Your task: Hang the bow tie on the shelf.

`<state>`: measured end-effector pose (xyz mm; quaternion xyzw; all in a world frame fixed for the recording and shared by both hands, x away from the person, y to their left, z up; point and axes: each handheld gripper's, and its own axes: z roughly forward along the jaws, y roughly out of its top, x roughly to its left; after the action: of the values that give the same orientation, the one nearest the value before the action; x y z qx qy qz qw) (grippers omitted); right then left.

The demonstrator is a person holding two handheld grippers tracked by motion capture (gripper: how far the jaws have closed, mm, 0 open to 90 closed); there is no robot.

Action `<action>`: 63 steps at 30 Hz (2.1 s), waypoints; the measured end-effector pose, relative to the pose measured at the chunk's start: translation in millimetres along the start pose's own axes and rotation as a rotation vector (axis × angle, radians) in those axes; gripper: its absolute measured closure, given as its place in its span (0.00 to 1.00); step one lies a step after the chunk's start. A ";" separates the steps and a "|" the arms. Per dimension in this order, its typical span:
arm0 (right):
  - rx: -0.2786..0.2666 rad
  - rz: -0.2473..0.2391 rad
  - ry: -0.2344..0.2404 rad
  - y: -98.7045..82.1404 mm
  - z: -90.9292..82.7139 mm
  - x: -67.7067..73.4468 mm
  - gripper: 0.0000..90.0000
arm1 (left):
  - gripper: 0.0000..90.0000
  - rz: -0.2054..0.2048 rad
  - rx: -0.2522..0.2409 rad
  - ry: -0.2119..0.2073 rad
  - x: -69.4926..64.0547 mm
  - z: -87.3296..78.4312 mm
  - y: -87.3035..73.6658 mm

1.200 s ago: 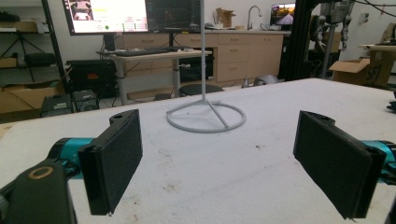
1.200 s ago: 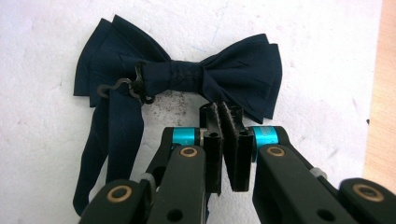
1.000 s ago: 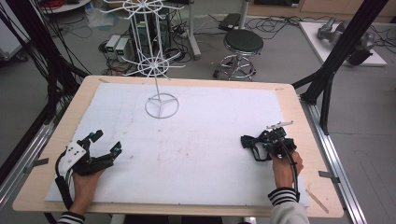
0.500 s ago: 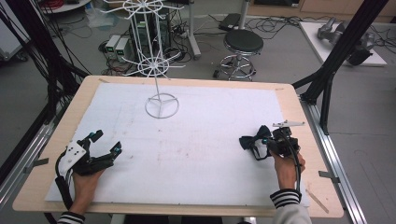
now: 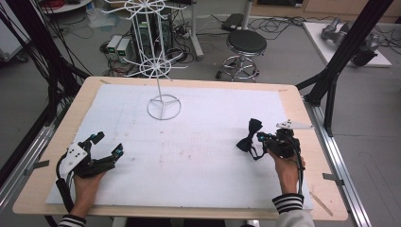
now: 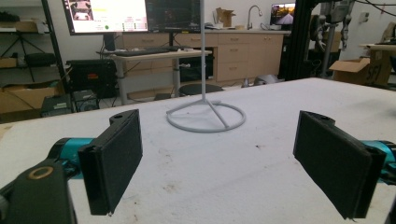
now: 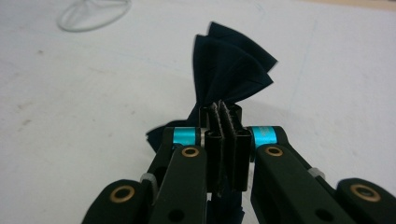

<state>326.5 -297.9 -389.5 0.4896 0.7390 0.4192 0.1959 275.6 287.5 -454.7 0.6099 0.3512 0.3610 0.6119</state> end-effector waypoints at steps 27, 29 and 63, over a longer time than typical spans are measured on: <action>-0.240 -0.067 0.174 43.0 -5.6 51.4 0.98 | 0.18 0.001 0.001 0.000 0.2 0.0 0.0; -0.265 -0.084 0.193 51.7 -2.0 62.2 0.98 | 0.18 0.001 0.001 0.000 0.2 0.0 0.1; -0.361 -0.171 0.387 120.3 47.5 148.9 0.98 | 0.18 -0.007 -0.001 -0.001 0.2 0.6 0.0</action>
<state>360.9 -125.0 -301.1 0.2936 0.7146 0.6118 0.1697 276.3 287.4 -454.7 0.6086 0.3530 0.3586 0.6135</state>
